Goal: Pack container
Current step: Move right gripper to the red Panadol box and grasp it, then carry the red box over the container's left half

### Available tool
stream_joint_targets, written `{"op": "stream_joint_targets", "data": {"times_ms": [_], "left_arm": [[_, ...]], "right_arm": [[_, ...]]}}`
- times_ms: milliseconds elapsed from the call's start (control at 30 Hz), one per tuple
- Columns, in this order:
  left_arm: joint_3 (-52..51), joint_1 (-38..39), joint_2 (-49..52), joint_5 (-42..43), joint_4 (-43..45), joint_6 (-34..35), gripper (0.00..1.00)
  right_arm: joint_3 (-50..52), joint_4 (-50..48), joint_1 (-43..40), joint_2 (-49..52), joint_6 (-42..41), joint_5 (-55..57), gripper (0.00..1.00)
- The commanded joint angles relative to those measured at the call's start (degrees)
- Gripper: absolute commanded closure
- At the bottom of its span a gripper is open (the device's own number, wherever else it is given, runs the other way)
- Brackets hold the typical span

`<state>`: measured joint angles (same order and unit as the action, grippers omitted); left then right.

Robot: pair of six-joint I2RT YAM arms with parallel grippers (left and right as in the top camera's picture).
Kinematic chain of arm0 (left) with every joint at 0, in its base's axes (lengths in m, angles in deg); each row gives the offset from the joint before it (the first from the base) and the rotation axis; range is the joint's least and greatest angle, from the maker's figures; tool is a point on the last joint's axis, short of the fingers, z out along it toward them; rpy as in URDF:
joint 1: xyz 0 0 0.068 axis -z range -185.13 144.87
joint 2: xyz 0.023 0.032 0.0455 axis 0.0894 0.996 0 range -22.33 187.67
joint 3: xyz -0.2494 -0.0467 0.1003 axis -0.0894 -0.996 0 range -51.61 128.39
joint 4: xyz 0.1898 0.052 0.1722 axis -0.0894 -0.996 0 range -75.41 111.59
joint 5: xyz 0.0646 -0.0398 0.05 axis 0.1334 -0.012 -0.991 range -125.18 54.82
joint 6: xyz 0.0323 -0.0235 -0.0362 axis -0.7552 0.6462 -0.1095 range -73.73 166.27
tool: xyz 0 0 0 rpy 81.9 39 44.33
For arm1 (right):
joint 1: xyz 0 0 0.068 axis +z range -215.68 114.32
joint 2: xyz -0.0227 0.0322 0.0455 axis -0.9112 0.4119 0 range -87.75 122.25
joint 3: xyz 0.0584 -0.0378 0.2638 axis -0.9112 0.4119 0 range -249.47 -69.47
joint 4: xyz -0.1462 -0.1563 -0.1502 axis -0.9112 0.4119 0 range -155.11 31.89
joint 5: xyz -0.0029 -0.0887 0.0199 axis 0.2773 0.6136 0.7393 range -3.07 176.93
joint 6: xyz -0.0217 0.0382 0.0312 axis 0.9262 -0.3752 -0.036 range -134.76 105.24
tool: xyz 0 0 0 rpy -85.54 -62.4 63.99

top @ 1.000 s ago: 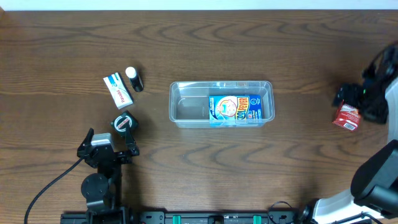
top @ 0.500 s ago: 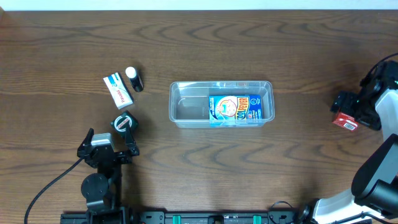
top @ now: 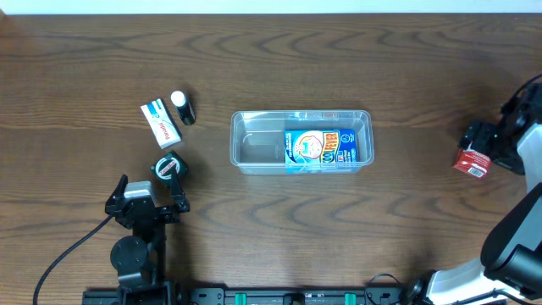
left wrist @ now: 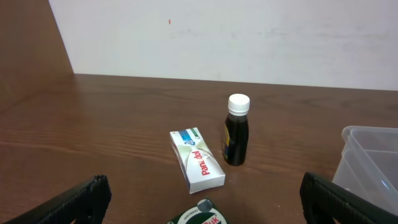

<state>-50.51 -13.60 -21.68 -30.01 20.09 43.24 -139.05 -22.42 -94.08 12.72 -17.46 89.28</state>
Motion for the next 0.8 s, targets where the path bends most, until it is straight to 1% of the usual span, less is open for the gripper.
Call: {"op": "stream_joint_targets", "data": {"times_ms": [0, 67, 100, 300, 400, 600, 667, 767], "left_arm": [[-0.87, -0.02, -0.31, 0.61, -2.08, -0.37, 0.02], [-0.87, -0.02, -0.31, 0.59, -2.08, -0.37, 0.02], [-0.87, -0.02, -0.31, 0.61, -2.08, -0.37, 0.02], [-0.87, -0.02, -0.31, 0.61, -2.08, -0.37, 0.02], [-0.87, -0.02, -0.31, 0.61, -2.08, -0.37, 0.02], [-0.87, -0.02, -0.31, 0.61, -2.08, -0.37, 0.02], [-0.87, -0.02, -0.31, 0.59, -2.08, -0.37, 0.02], [-0.87, -0.02, -0.31, 0.59, -2.08, -0.39, 0.02]], "right_arm": [[0.2, -0.46, -2.32, 0.72, 3.08, -7.61, 0.01], [0.2, -0.74, -2.73, 1.49, 5.86, -11.98, 0.01], [0.2, -0.81, -2.75, 1.86, 6.34, -12.26, 0.01], [0.2, -2.16, -2.71, 6.01, 7.74, -11.72, 0.01], [0.2, -3.65, -2.71, 8.13, 7.65, -9.11, 0.01], [0.2, -4.72, -2.64, 9.49, 7.5, -8.11, 0.01], [0.22, -5.05, -2.64, 9.53, 7.5, -8.13, 0.03], [0.22, -5.66, -2.67, 9.75, 7.5, -8.07, 0.11]]}}
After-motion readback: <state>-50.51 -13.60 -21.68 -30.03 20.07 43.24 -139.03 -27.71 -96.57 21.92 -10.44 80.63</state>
